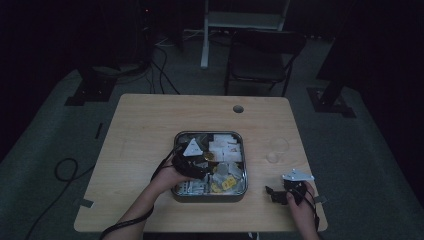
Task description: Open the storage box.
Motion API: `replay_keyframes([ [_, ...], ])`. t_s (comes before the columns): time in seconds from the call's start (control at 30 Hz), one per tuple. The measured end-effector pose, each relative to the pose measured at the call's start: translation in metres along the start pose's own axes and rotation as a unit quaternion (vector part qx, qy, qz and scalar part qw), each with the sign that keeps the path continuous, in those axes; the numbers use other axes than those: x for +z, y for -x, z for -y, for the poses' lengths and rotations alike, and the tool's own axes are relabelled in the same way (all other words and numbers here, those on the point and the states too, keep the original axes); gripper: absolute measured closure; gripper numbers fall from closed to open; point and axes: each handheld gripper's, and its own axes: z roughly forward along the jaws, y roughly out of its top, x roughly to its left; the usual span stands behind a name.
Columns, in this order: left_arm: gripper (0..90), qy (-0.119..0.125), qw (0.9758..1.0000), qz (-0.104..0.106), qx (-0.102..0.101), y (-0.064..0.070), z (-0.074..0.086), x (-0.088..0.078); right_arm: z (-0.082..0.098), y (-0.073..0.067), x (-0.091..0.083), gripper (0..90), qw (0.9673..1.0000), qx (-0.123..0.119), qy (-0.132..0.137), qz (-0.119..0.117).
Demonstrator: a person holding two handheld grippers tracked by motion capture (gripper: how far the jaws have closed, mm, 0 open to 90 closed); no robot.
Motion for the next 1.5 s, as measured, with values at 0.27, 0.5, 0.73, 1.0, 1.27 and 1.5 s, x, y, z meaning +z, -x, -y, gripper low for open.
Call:
replay_keyframes([
  [0.27, 36.1, -0.007, 0.9999, -0.006, -0.008, -0.002, -0.006, 0.009, 0.0, 0.0, 0.0, 11.8, 1.0, -0.002, 0.0, -0.001],
  [0.5, 43.2, -0.004, 0.9999, -0.004, -0.011, -0.001, -0.011, 0.015, 0.0, 0.0, 0.0, 11.8, 1.0, -0.001, 0.0, -0.001],
  [0.73, 51.1, -0.011, 0.9996, -0.017, -0.02, 0.0, -0.013, 0.018, 0.0, 0.0, 0.0, 11.8, 1.0, -0.002, 0.0, -0.001],
  [1.0, 59.0, -0.009, 0.9993, -0.031, -0.018, 0.0, -0.011, 0.018, 0.0, 0.0, 0.0, 11.8, 1.0, -0.002, 0.0, -0.001],
  [1.27, 59.7, -0.009, 0.9991, -0.039, -0.013, 0.002, -0.012, 0.018, 0.0, 0.0, 0.0, 11.8, 1.0, -0.001, 0.0, -0.001],
  [1.5, 59.9, -0.011, 0.9988, -0.047, -0.006, 0.003, -0.014, 0.015, 0.0, 0.0, 0.0, 11.8, 1.0, -0.001, 0.0, -0.001],
])
